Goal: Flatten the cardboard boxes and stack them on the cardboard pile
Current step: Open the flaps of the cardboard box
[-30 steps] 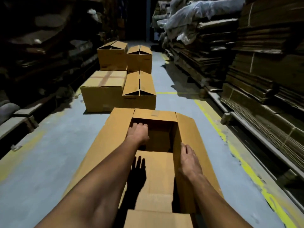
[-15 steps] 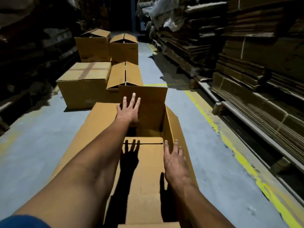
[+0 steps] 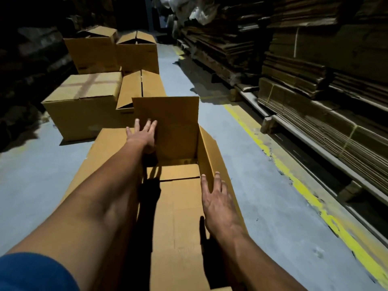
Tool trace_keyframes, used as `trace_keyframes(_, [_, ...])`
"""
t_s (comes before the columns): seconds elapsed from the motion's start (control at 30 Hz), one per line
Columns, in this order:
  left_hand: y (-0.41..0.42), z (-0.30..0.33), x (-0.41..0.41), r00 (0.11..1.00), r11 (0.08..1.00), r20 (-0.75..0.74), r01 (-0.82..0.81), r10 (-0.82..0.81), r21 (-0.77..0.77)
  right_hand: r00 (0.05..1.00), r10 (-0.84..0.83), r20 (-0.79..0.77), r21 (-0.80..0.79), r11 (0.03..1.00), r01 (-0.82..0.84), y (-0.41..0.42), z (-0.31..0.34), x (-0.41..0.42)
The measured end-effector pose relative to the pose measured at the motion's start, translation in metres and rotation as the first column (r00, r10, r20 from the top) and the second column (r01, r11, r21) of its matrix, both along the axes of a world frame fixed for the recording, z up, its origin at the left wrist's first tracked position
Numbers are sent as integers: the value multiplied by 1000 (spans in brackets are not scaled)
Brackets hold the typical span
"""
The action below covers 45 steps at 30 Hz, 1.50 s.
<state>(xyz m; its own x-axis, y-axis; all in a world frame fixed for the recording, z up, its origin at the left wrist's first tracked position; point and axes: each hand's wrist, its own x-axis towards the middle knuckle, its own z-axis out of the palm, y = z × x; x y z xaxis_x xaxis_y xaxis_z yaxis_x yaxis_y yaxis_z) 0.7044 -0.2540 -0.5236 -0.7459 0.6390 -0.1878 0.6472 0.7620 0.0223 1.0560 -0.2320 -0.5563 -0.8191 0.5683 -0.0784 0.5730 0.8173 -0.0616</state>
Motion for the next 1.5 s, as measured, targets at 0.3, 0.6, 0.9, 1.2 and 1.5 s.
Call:
trace_keyframes(0.3, [-2, -18, -29, 995, 998, 80, -63, 63, 1, 999, -14, -34, 1, 1000, 14, -1, -1, 1])
trace_keyframes(0.6, [-21, -16, -26, 988, 1000, 153, -24, 22, 10, 999, -31, -40, 4, 1000, 31, -2, -3, -3])
trace_keyframes(0.9, [-112, -42, 52, 977, 939, 178, -169, 119, 299, 999, -24, 48, 79, 997, 20, -4, 2, -1])
trace_keyframes(1.2, [-210, -39, 202, 954, 928, 178, -280, 240, 245, 974, 5, 227, 171, 984, -45, -32, 15, 10])
trace_keyframes(1.5, [-270, 15, 264, 896, 946, 306, -290, 321, -144, 860, 276, 430, -261, 949, -174, -121, 93, 16])
